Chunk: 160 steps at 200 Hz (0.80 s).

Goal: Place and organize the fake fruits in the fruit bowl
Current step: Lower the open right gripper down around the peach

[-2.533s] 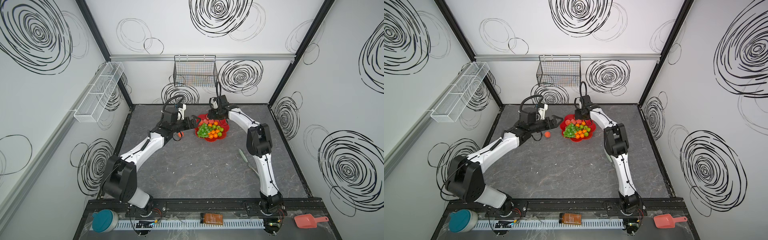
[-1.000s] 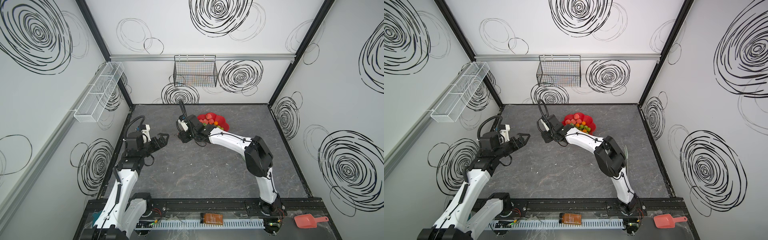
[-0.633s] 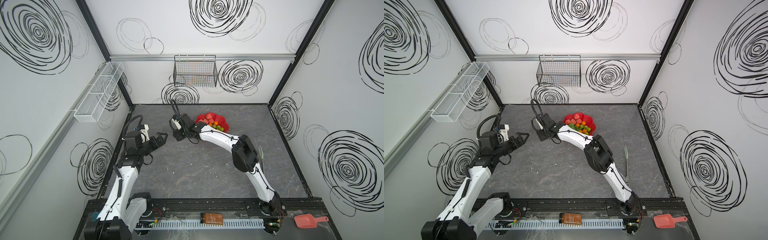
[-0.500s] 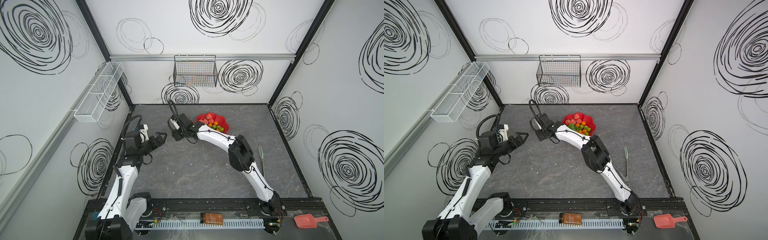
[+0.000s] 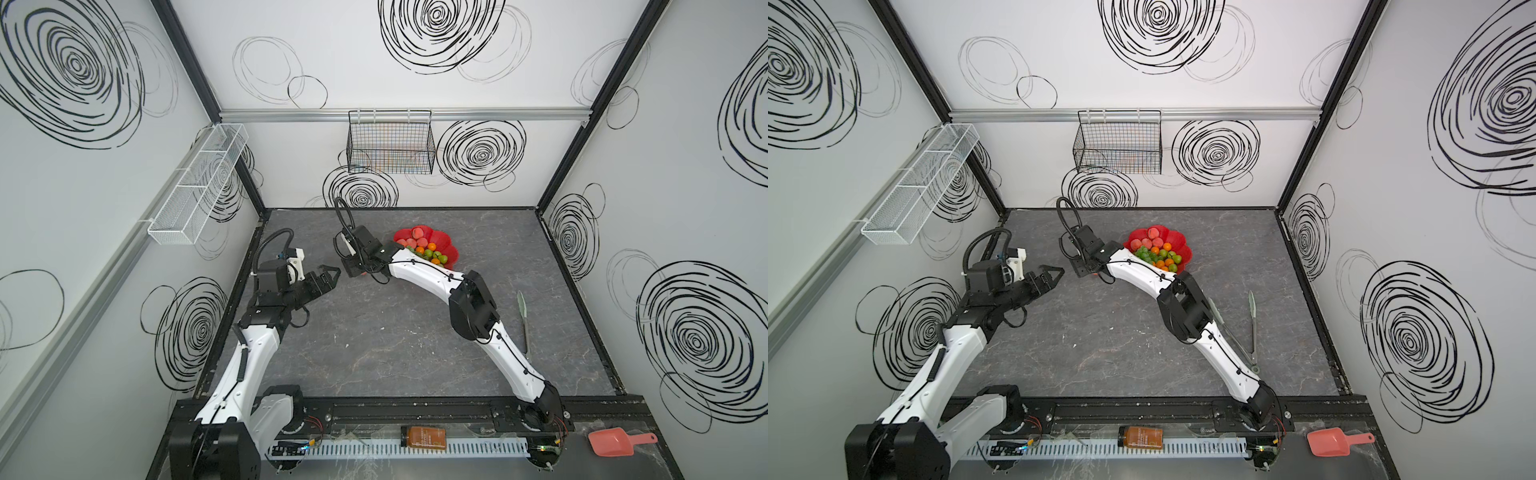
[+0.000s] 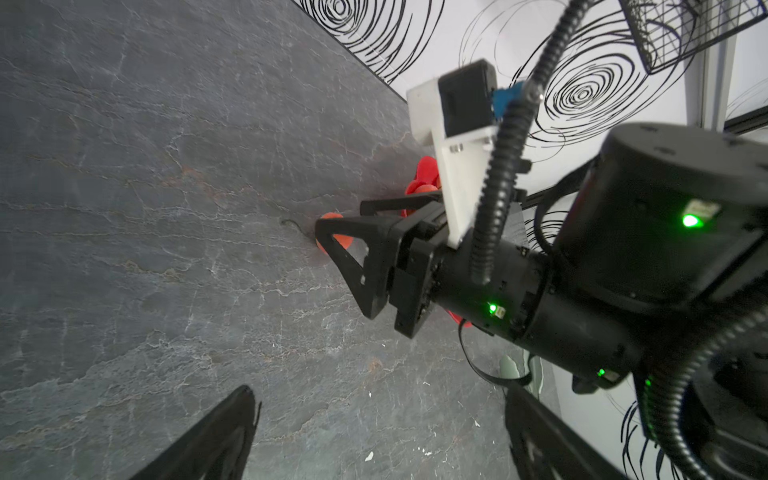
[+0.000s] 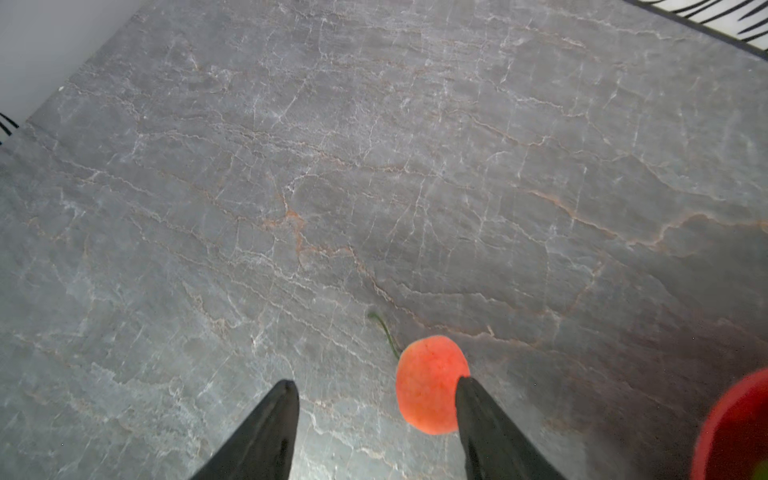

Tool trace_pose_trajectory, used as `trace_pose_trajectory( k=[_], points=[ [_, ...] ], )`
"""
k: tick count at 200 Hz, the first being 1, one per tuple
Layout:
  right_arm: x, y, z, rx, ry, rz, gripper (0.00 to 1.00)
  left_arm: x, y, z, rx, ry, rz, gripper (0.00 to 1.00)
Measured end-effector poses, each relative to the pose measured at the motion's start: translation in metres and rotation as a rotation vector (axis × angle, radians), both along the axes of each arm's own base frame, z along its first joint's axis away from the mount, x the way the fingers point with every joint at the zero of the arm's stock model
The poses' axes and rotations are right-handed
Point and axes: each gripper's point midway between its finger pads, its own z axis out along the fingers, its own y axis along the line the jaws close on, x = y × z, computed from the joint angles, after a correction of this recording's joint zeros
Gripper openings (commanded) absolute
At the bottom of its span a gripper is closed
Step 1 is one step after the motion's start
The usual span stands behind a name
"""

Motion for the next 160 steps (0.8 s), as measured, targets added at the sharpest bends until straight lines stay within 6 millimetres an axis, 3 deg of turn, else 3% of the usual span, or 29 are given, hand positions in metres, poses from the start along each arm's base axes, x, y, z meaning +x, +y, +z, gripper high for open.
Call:
trace_pose_trajectory(
  k=[43, 104, 160],
  points=[
    [0.007, -0.005, -0.029, -0.022, 0.034, -0.018, 0.67, 0.001, -0.004, -0.002, 0.002, 0.003, -0.013, 0.96],
    [0.018, -0.015, -0.038, -0.017, 0.056, -0.039, 0.66, 0.003, -0.004, -0.005, 0.002, 0.01, -0.011, 0.96],
    [0.011, -0.011, -0.057, -0.007, 0.109, -0.013, 0.66, 0.003, -0.004, -0.005, 0.002, 0.011, -0.011, 0.96]
  ],
)
